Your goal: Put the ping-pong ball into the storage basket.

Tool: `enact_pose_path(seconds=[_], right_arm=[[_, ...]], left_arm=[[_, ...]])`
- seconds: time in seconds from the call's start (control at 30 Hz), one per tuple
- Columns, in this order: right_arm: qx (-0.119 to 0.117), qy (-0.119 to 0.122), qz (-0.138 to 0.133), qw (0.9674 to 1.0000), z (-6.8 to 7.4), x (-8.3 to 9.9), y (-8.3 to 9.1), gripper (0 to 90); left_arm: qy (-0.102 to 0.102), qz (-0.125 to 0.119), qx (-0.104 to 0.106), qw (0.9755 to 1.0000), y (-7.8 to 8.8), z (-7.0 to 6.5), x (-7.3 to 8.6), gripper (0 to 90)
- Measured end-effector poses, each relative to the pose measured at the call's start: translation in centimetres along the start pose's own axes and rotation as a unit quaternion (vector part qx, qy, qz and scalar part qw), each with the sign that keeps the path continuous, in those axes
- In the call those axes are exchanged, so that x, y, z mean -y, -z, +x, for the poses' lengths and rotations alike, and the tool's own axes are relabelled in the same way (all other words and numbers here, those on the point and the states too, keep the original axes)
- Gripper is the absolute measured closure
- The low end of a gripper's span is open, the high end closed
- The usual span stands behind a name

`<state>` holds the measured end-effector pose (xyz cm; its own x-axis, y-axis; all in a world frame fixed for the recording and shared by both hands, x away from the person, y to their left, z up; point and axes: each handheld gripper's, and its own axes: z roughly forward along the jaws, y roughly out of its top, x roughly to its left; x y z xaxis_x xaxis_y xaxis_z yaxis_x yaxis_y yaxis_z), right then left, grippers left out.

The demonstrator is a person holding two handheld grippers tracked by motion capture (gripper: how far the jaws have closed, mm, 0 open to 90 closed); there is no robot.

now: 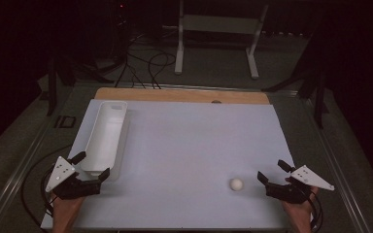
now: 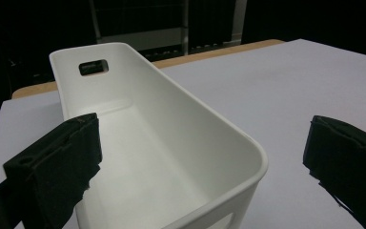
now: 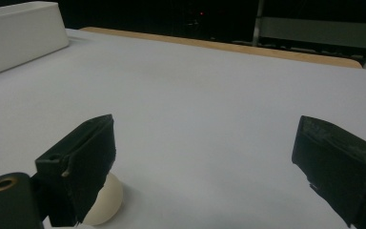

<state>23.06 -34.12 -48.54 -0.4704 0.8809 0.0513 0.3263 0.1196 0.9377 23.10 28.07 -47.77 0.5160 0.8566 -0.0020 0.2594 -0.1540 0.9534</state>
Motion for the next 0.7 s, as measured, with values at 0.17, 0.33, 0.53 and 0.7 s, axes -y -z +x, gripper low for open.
enact_pose_path(seconds=[0.17, 0.33, 0.53, 0.7], right_arm=[[-0.002, 0.003, -0.005, 1.0000, 0.16, -0.16, 0.09, 7.1], [-0.005, -0.002, -0.009, 0.9999, 0.13, -0.25, 0.20, 7.1], [-0.004, -0.005, -0.011, 0.9999, 0.16, -0.46, 0.36, 7.1], [-0.008, -0.011, -0.011, 0.9998, 0.22, -0.69, 0.34, 7.1]], left_arm=[[-0.001, -0.002, -0.001, 1.0000, 0.10, -0.04, -0.02, 0.0], [0.000, -0.002, -0.003, 1.0000, 0.10, -0.14, -0.01, 0.0], [-0.002, 0.000, -0.006, 1.0000, 0.13, -0.22, -0.01, 0.0], [0.002, -0.002, -0.009, 1.0000, 0.22, -0.13, 0.03, 0.0]])
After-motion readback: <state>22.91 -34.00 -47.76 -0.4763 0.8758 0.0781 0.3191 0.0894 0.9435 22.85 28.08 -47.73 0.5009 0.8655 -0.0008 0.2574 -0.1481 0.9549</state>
